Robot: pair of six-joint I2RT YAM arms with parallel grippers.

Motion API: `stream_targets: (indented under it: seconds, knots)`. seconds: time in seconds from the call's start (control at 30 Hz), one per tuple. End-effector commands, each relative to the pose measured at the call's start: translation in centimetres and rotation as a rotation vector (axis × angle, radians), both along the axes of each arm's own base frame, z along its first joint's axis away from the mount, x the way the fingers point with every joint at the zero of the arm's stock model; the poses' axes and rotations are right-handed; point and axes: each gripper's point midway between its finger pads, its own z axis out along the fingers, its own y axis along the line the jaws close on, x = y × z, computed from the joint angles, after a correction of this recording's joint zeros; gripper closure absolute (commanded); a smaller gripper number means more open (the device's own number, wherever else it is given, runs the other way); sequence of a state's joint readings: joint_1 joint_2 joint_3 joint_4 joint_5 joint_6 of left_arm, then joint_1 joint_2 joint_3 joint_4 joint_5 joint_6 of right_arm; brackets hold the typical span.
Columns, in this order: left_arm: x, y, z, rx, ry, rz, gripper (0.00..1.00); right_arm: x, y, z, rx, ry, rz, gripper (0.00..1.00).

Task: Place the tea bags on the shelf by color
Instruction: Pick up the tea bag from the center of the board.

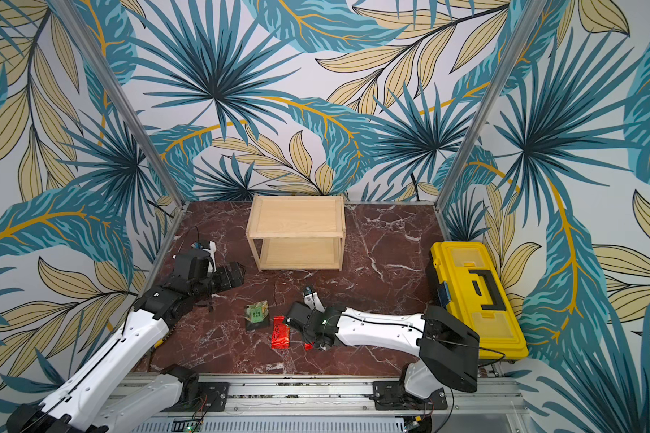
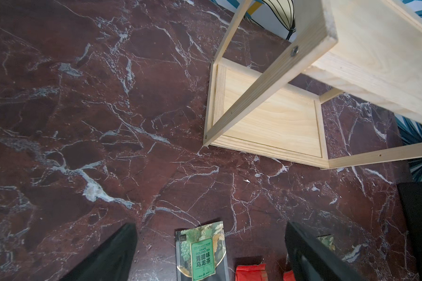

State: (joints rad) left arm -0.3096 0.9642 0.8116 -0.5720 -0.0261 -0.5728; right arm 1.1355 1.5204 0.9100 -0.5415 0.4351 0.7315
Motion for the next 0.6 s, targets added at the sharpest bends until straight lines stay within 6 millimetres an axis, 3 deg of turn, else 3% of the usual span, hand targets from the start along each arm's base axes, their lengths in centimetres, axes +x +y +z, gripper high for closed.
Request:
stream_targets:
  seconds: [0.0,0.3,0.57]
  knots:
    - [-0.2,-0.4,-0.3,0.002,0.005,-0.026,0.0,-1.2,0.0,-2.0,0.022,0.065,-0.027,0.24]
    - [-0.1,-0.4,0.0,0.006,-0.004,-0.034,0.0,-1.1,2.3,-3.0,0.078,0.082,-0.008,0.24]
    - [-0.2,-0.3,0.2,0.003,-0.012,-0.027,0.0,-1.0,2.5,-4.4,0.058,0.094,-0.011,0.25]
